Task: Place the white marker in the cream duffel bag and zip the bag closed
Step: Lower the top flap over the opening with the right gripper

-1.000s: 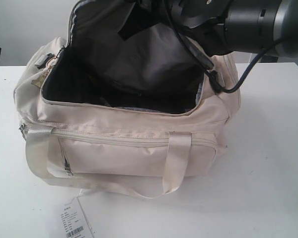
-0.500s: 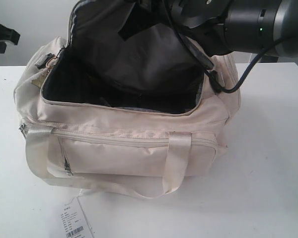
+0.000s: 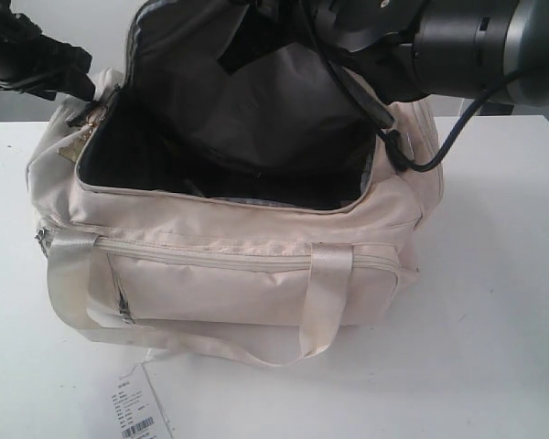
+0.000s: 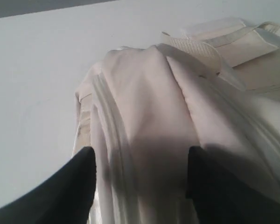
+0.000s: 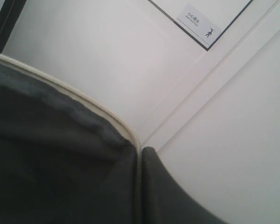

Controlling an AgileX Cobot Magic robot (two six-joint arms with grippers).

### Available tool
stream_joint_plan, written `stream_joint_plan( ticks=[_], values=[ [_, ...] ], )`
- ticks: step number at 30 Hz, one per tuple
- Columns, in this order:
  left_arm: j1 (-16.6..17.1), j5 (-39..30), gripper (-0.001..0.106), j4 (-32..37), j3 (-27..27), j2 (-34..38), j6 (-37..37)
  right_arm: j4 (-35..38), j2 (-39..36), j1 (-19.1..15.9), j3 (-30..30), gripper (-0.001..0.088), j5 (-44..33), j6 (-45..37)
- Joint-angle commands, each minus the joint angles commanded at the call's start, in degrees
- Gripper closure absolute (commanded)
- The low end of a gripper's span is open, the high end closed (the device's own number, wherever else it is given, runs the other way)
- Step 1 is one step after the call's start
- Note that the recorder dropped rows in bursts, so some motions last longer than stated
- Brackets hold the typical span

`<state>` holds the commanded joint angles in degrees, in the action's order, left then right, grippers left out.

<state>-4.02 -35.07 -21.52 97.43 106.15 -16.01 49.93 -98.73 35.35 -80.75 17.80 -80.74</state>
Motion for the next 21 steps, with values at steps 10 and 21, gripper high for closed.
stream_joint_plan(
  ticks=[10,21],
  values=[
    [0.0,-1.2,0.105,-2.7,0.3,1.8,-4.8,0.0,0.0,0.0,0.0,0.0868,0.0,0.0],
    [2.3,-2.7,0.105,-6.8,0.3,1.8,-5.8,0.1,0.0,0.0,0.0,0.0868,0.0,0.3]
  ],
)
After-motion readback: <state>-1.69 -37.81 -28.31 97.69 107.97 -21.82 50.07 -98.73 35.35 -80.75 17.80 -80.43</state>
